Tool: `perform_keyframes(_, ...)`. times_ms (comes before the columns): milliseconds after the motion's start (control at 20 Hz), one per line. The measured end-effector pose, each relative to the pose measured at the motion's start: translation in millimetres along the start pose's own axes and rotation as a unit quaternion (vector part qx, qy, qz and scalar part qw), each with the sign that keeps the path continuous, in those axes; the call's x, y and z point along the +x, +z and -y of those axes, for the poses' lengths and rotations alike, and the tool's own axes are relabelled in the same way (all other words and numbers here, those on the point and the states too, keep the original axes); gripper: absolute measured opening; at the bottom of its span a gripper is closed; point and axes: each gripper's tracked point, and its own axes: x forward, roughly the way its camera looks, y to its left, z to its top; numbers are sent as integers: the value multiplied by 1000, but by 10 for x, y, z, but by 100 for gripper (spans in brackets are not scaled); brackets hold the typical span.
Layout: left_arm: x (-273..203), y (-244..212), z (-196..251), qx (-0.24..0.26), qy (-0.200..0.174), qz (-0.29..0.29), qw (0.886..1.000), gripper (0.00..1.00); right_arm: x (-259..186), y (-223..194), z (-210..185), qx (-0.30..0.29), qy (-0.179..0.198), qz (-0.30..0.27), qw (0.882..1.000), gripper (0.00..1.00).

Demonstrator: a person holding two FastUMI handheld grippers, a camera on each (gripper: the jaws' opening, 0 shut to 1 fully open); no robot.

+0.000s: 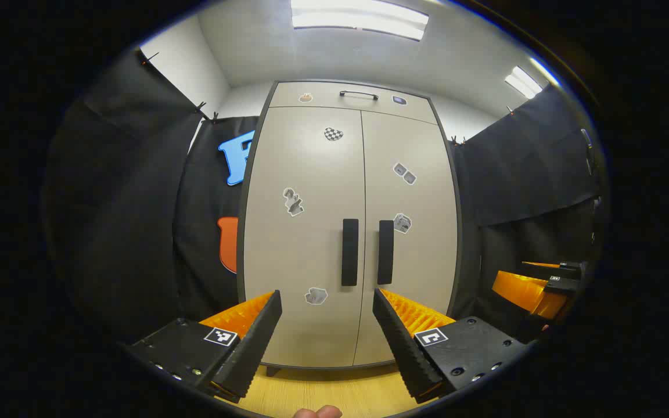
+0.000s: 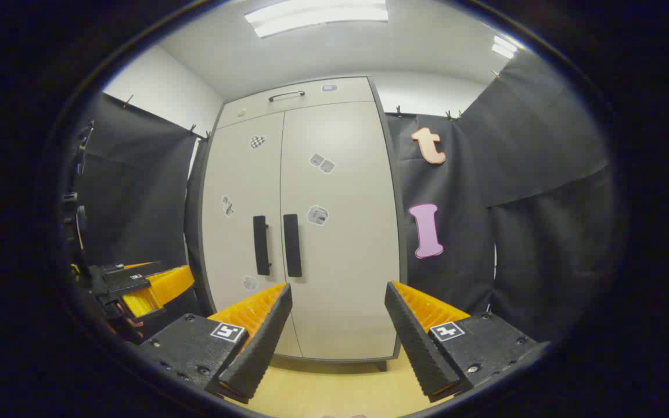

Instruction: Open the right door of the double-door shoe cabinet with the right hand, and open the left door with the left hand.

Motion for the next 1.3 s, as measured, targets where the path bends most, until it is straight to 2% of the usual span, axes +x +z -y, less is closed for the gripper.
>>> perform_keyframes(450,108,-166,-58,4,2,-21,1000,95,65,-52,36,-8,-14,-8,1000,100)
perform_keyframes(1000,111,-153,-198,3,14,-22,1000,95,206,-99,-118,-7,-8,-14,1000,100)
perform_keyframes(1100,103,-158,-201,0,11,-23,1000,95,296,-62,-151,-4,-7,-10,1000,97)
perform_keyframes(1150,96,-166,-208,0,8,-24,1000,95,385,-23,-189,-6,-3,-8,1000,100)
perform_keyframes(1300,48,-180,-270,4,10,-25,1000,95,731,91,-315,-19,4,0,1000,100)
